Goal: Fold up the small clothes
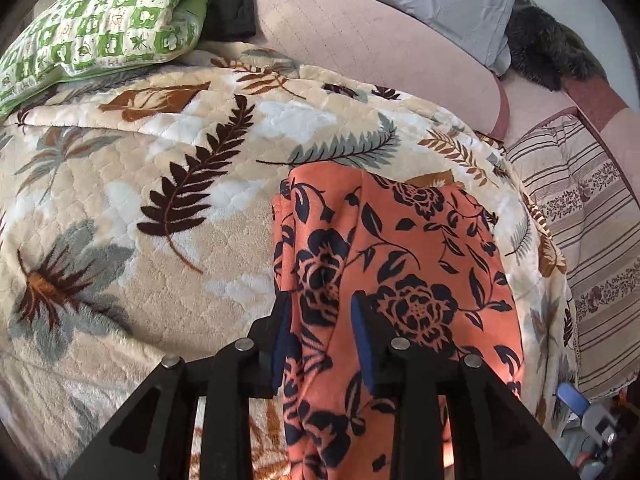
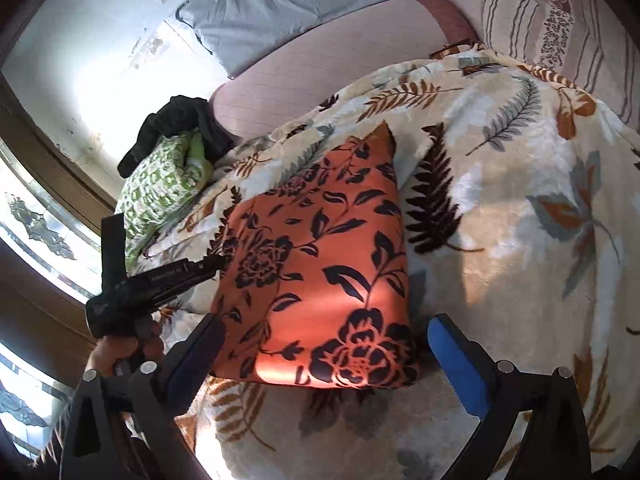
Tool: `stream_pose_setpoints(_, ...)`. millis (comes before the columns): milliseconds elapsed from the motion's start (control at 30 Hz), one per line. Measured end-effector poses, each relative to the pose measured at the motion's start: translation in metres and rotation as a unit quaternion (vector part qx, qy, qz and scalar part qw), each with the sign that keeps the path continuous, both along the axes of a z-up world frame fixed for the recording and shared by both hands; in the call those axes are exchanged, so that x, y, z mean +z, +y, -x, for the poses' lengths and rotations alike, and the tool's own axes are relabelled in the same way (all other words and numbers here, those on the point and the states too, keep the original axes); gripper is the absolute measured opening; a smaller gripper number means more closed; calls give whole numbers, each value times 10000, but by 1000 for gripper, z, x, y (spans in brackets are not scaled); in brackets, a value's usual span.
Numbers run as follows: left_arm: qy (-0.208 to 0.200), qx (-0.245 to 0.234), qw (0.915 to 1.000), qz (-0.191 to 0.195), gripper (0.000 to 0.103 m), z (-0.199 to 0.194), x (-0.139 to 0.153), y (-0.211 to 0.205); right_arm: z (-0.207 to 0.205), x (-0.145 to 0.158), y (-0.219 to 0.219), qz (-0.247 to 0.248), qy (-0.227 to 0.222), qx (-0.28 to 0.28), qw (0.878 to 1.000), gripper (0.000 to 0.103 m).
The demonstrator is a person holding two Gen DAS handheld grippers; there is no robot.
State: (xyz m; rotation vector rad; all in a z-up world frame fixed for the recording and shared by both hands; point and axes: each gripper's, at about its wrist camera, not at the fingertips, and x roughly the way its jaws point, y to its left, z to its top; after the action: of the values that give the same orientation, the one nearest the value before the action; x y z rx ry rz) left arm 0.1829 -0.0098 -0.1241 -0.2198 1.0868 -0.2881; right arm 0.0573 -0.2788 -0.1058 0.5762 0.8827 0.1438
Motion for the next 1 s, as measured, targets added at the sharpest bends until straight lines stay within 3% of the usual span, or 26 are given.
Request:
stream_pose_setpoints(133,109,42,9998,157,32,42,-3,4,-15,1,5,-538,-96,140,9984,103)
stream_pose_setpoints(233,561,-64,9979,-332,35,53,-34,-3,-25,-23,6,-931,282,236,9950,103)
stream_pose_setpoints(300,581,35,9978,-321,36,59,-31,1,-24,-38,6,-787,758,98,9940,103)
stream_pose_setpoints(333,446,76,9978,-484,41,64,-21,0,-17,-36,6,-749,737,109,9944,103)
stream_pose_setpoints(367,212,113,9972,-704,47,72,-8,-2,-9,-30,7,-603,629,104,9961,103)
stream_pose_setpoints(433,-347,112,9951,-922,84,90,18,-6,7,-11,12,-27,399,105,9991,103)
stream_pose_setpoints(467,-615,130,9930,-999,89,100,32,-8,14,-2,17,289,315,119,9990,103)
stream_pose_setpoints(600,-1183,194,9844,-1286,91,130,69,-11,36,17,42,1700,255,270,9847,103)
stream_pose_setpoints(667,-1259,227,9824,-1361,91,140,81,-9,46,21,50,2058,241,282,9779,103)
stream_pose_setpoints(1000,-1574,374,9773,-1367,100,175,106,2,75,36,66,2439,167,-30,9696,103)
